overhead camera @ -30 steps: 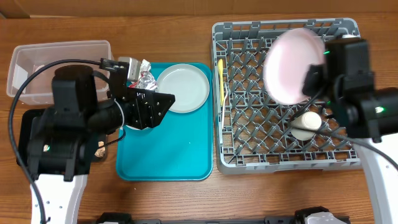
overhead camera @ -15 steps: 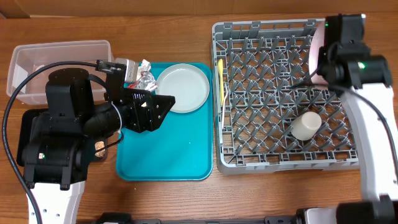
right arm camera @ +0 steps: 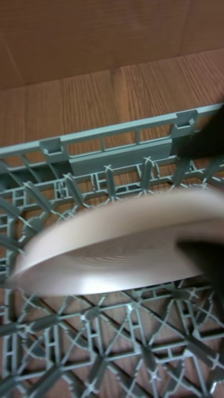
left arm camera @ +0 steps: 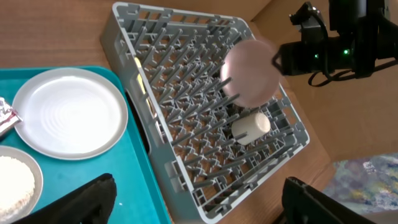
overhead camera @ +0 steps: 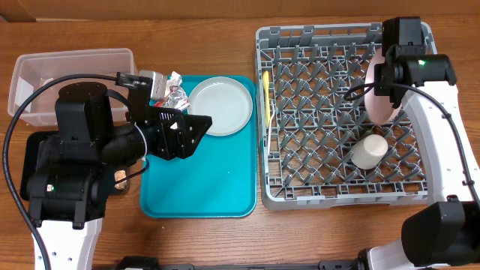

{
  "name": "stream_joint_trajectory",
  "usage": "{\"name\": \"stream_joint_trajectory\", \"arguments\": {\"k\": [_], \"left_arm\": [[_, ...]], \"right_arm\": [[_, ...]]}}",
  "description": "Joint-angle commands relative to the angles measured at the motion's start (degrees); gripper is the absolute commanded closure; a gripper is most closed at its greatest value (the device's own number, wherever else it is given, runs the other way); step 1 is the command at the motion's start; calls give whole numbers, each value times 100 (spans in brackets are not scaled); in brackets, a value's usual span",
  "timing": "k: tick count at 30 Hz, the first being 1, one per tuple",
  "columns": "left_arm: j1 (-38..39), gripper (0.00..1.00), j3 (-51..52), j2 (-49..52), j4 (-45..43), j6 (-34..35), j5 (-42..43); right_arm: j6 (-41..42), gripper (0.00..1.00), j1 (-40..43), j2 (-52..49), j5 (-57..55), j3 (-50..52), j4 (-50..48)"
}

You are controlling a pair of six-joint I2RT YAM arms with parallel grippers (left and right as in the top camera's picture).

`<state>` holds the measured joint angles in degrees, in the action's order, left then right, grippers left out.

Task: Sort waste into correct bins and load items into the dishwasher rack
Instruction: 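Lower the pink plate upright into the rack's right side and release, then grasp the white plate rim on the teal tray with the left gripper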

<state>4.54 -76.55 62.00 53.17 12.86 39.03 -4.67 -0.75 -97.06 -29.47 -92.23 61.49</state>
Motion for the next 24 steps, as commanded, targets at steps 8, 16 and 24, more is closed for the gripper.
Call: {"name": "stream_joint_trajectory", "arguments": {"k": [8, 16, 24], "left_arm": [[11, 0, -116, 68, 208, -179, 61], [81, 2, -114, 557, 955, 107, -1904], [857, 27, -114, 2236, 914, 686, -2524]], "right_arm": [[748, 0, 7, 664, 68, -72, -24], [1158, 0, 2, 1989, 3156, -181, 247], [1241, 0, 2, 2417, 5792, -181, 695]]}}
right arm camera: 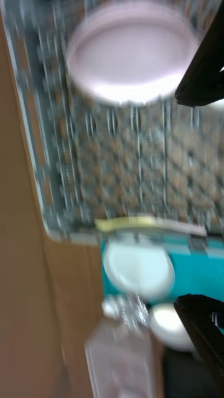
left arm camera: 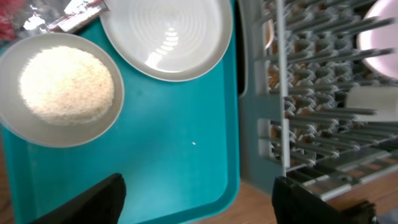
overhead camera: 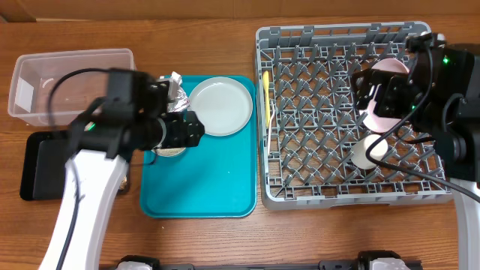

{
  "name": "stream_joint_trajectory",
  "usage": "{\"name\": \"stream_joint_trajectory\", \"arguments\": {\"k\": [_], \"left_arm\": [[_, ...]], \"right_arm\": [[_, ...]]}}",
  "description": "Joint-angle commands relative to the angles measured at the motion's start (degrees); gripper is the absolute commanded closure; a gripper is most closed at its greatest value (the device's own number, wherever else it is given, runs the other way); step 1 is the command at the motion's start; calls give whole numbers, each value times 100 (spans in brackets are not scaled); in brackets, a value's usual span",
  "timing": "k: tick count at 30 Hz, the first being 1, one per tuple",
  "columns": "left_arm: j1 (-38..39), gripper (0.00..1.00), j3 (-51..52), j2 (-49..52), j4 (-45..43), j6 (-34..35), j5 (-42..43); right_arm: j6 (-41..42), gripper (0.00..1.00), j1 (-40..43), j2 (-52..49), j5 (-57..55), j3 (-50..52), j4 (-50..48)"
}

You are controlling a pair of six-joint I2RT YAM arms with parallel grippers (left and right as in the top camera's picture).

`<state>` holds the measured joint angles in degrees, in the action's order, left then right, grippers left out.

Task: Sort waste into correct bins and load items into the dishwasher rack
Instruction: 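Grasp the white plate rim on the teal tray with the left gripper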

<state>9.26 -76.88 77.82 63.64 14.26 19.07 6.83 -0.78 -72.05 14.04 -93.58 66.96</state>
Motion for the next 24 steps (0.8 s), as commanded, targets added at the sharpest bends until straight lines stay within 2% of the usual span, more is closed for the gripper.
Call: {"name": "stream_joint_trajectory", "arguments": {"k": [1, 4, 7, 8, 9, 10, 11, 12, 14, 19, 22, 24], "left_arm": [[485, 30, -81, 844, -157, 955, -704], [706, 28, -81, 1360, -236, 2573, -1213], [813, 38, -81, 1753, -522, 3768, -1047], [841, 37, -81, 1888, -636, 4135, -1075], [841, 29, -81, 1989, -719, 4437, -1121], [841, 26, -81, 2092, -793, 4758, -1139], [841, 26, -79, 2210, -894, 5117, -1132], [841, 32, -81, 2413, -1082, 5648, -1132], [879, 36, -81, 2741, -1390, 6192, -973], [1038, 39, -81, 3346, -1843, 6564, -848], [1075, 46, -81, 3641, -1971, 6730, -673], [1075, 47, -81, 3775, -2002, 6763, -549]], "right_arm": [[90, 0, 4, -83, 1453, -46, 214], [63, 0, 4, -83, 1340, -46, 420], [-107, 1, 4, -87, 1117, -44, 577], [-105, 1, 4, -87, 1027, -44, 640], [-107, 1, 4, -87, 981, -44, 695], [-105, 2, 4, -87, 955, -44, 737], [-107, 2, 4, -87, 942, -44, 774], [-105, 3, 4, -87, 890, -44, 822], [-105, 4, 4, -85, 850, -44, 844], [-127, 3, 4, -87, 846, -44, 872], [-127, 3, 4, -87, 796, -44, 911], [-129, 3, 4, -85, 671, -44, 973]]}}
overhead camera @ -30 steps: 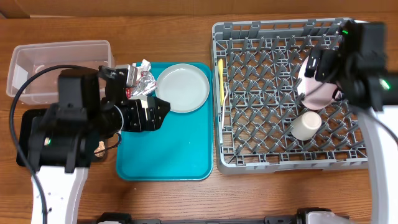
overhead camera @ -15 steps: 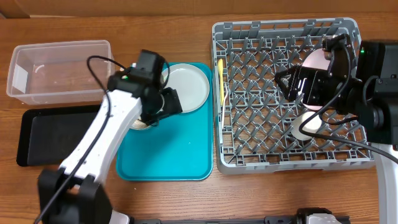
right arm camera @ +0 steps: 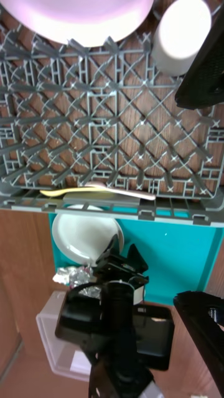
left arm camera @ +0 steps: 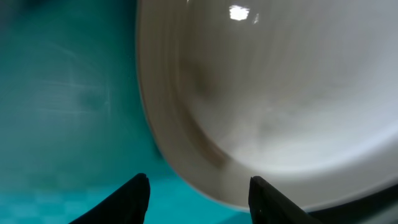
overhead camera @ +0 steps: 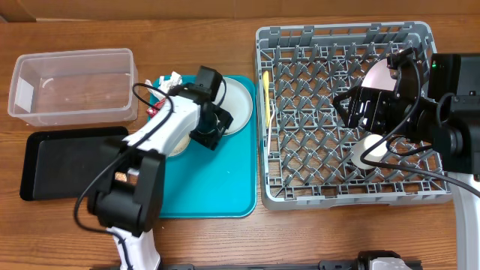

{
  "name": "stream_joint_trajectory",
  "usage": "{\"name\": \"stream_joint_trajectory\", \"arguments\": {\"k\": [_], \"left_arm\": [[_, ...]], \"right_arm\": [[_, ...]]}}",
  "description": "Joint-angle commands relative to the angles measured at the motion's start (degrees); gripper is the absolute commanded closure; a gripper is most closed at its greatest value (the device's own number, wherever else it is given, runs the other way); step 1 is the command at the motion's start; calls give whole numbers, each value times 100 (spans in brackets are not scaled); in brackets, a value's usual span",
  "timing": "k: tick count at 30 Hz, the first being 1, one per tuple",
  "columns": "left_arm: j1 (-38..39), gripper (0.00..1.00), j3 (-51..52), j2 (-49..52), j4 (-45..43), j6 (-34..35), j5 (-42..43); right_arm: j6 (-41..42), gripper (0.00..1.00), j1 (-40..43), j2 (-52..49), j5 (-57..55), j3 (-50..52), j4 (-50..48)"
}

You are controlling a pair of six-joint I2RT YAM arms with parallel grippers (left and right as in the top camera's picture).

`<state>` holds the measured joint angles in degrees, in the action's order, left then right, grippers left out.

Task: Sort waste into correct bins and load items into the dishwasher rack
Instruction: 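Grasp the white plate rim on the teal tray with the left gripper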

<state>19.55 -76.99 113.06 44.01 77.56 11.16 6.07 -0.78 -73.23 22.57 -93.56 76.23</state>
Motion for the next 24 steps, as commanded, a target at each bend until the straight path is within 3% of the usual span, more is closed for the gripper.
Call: {"name": "stream_joint_trajectory", "arguments": {"k": [1, 3, 4, 6, 7, 8, 11, 17, 24], "left_arm": [[46, 46, -70, 293, -37, 433, 245], [46, 49, -70, 343, -28, 431, 219], [39, 56, -70, 348, -31, 431, 181], [35, 84, -70, 345, -35, 431, 90], [35, 93, -70, 345, -39, 431, 87], [35, 96, -70, 345, -39, 424, 92], [42, 96, -94, 328, -35, -4, 74], [42, 96, -96, -15, 122, -146, -219], [46, 96, -98, -1652, 319, -835, -1316]], "right_arm": [[-50, 3, 4, 33, -267, -46, 81], [-52, 3, 4, 33, -387, -46, 144], [-52, 3, 4, 33, -435, -46, 170], [-55, 3, 4, 33, -476, -46, 188], [-52, 3, 4, 31, -476, -46, 192], [-52, 3, 4, 33, -476, -46, 192], [-52, 3, 4, 33, -474, -46, 195], [-52, 3, 4, 33, -476, -46, 240], [-52, 3, 4, 33, -474, -46, 232]]}}
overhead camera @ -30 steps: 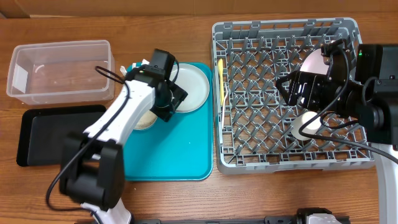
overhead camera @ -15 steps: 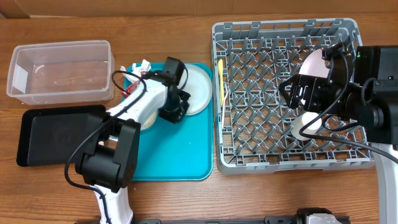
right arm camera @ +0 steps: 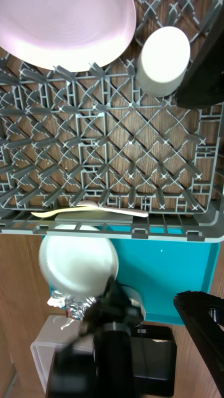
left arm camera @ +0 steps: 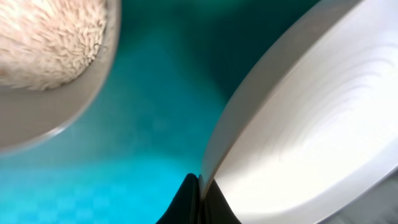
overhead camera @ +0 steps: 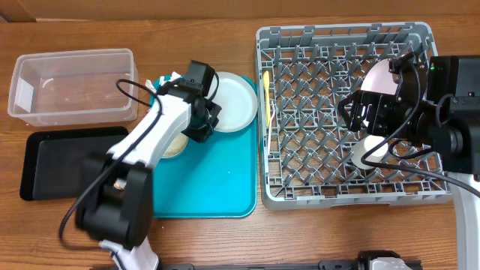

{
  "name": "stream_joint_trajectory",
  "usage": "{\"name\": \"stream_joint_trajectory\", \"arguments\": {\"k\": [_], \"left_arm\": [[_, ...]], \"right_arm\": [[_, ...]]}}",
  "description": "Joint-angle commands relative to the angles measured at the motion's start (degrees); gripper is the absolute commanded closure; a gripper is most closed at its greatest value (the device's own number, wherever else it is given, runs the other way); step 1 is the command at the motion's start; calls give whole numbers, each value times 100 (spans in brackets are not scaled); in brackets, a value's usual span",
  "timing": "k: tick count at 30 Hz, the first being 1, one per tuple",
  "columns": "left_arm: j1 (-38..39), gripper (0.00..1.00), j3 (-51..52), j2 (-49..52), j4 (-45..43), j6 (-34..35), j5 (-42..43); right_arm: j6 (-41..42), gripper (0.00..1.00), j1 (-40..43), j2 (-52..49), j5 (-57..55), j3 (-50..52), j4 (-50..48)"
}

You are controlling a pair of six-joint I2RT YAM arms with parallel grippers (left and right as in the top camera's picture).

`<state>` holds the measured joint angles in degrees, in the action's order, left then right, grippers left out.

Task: Sort waste into correct bins and load items into the dishwasher rack
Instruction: 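Grasp the white plate rim on the teal tray with the left gripper, then lift the white plate and hand it to the right gripper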

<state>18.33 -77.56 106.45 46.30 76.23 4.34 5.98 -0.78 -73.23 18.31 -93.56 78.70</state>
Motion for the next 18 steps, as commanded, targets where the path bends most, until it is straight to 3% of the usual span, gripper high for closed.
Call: {"name": "stream_joint_trajectory", "arguments": {"k": [1, 4, 9, 11, 14, 16, 18], "left_arm": [[168, 96, -42, -1191, 155, -791, -793], [166, 96, -42, -1812, 339, -1460, -1123], [162, 96, -42, -2553, 278, -3711, -918], [162, 96, -44, -2776, 280, -4564, -527], [164, 96, -46, -2999, 227, -5659, 391], [164, 96, -46, -3112, 179, -6251, 1165], [164, 96, -46, -3198, 142, -6594, 1703]], "right_arm": [[-44, 3, 4, 33, -48, -46, -17], [-42, 3, 4, 33, -48, -46, -37], [-39, 6, 4, 31, -13, -46, -35], [-46, 7, 4, 28, 177, -46, -57], [-654, 16, 4, 24, 1067, -46, -127], [-1172, 24, 4, 20, 1749, -42, -168], [-1515, 24, 4, 2, 2028, -42, -188]]}}
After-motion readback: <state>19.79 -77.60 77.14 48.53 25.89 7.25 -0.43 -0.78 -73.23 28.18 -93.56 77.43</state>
